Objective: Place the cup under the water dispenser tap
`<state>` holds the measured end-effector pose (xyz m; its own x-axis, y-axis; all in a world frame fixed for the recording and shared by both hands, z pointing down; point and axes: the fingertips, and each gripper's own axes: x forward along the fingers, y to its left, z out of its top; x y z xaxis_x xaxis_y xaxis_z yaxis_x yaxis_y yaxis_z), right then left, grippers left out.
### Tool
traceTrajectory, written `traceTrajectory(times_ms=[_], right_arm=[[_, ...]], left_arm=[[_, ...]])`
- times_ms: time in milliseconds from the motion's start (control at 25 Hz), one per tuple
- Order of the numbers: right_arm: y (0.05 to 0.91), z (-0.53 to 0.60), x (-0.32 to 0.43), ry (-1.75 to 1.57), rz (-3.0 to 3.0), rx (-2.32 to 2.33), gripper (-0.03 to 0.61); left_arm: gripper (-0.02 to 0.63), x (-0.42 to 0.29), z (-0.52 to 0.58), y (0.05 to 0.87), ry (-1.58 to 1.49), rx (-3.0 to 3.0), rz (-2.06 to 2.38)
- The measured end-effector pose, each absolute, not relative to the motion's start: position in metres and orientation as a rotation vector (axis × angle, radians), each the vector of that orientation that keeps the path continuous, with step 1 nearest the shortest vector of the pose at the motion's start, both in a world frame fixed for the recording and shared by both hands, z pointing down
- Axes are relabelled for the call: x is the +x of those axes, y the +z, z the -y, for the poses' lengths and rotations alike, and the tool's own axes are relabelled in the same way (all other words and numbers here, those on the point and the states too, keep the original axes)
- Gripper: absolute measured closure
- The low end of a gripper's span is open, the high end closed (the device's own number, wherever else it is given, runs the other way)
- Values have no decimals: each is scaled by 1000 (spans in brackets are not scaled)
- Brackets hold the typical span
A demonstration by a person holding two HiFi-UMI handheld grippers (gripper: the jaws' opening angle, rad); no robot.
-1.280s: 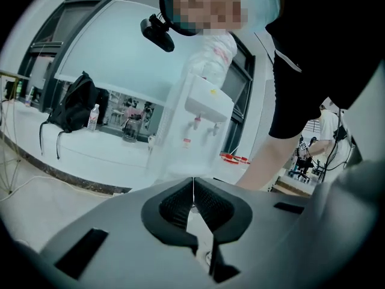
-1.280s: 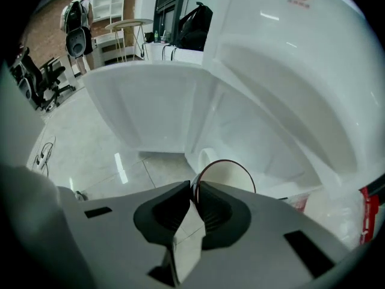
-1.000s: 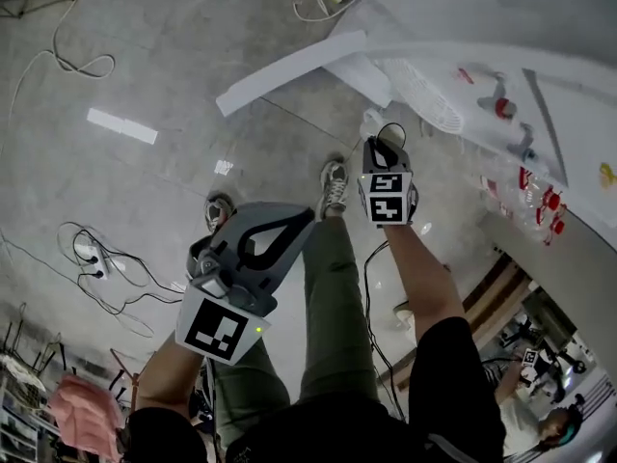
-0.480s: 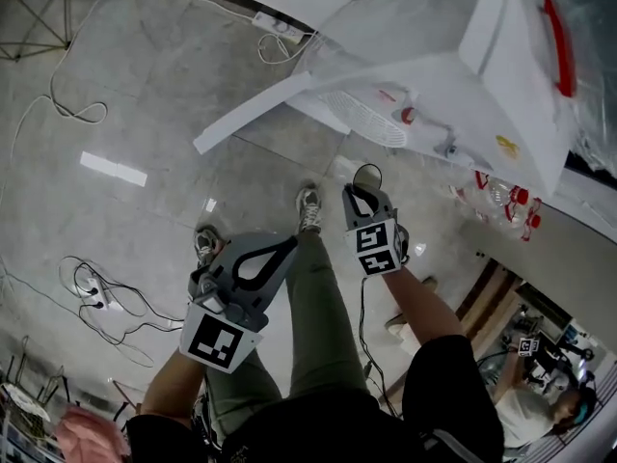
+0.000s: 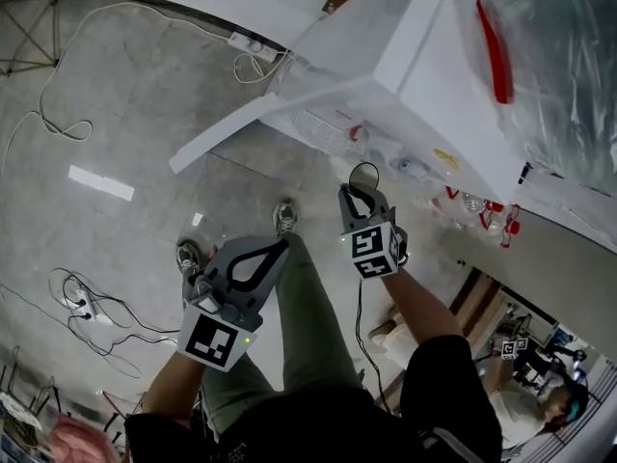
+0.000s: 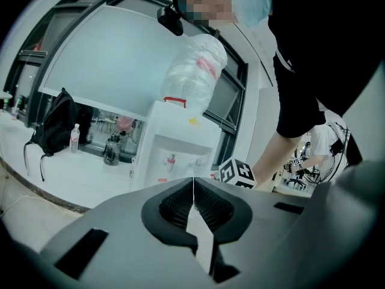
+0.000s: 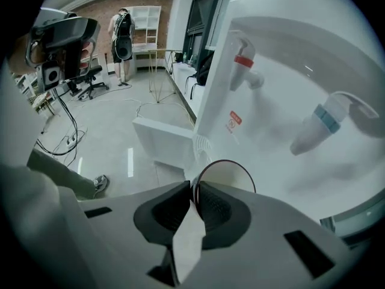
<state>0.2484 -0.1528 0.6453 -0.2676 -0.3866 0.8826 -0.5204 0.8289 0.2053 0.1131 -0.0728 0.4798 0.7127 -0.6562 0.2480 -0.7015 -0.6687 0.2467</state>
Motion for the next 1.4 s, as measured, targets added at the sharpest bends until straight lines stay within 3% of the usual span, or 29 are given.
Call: traceTrajectory(times_ms=[1160,1280,1400], right_arm=[[662,201,257,9,1884,697,509],[657,199,255,27,1905,721,458],[648,193,253,46,1915,751,448]], left_arm=[[594,116,72,488,240,2566,1096],[594,112,70,486,249,2577,1091],[594,109,65,482,254,2585,1082]])
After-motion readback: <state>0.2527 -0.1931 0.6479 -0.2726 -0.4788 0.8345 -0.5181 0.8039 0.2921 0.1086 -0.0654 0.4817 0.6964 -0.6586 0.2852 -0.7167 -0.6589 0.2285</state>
